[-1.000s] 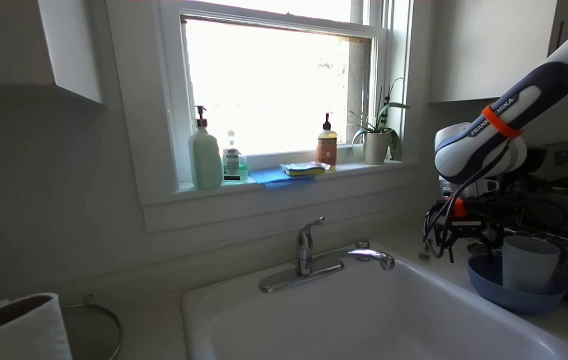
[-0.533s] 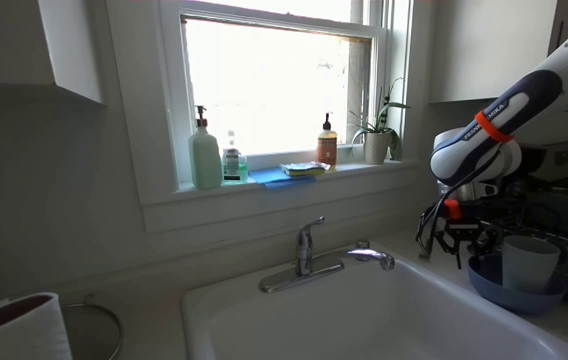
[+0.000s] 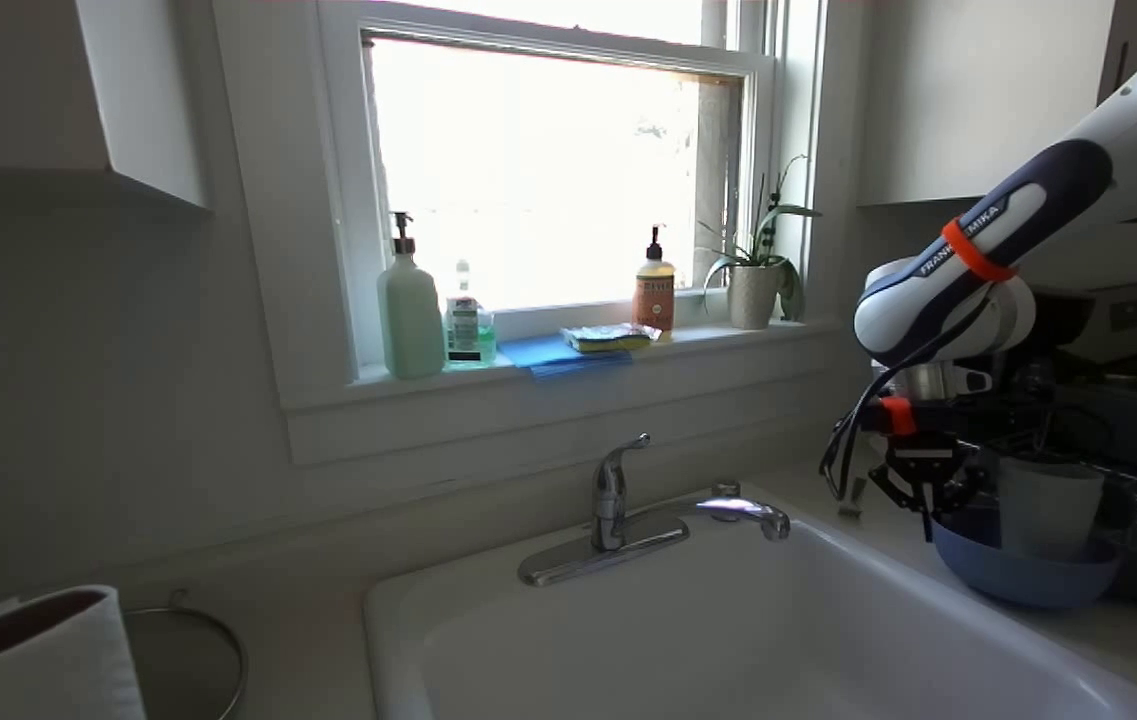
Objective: Stack the two cups on the counter in the blue bowl then put the bowl and cups in the sink.
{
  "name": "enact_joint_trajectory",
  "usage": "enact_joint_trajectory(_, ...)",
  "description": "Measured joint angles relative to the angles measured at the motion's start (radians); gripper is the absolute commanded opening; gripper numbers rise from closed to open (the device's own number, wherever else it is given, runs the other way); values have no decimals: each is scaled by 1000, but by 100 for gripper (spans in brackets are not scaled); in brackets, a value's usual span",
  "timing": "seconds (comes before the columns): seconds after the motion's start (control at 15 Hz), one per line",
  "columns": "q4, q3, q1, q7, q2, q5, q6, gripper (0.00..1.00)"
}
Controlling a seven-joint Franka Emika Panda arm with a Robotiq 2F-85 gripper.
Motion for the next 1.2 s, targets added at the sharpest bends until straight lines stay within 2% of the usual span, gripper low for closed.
enact_joint_trajectory(0.4, 25, 0, 4, 13, 0, 3, -31, 1)
enact_joint_trajectory(1.2, 32, -1, 50, 173, 0, -1, 17, 1)
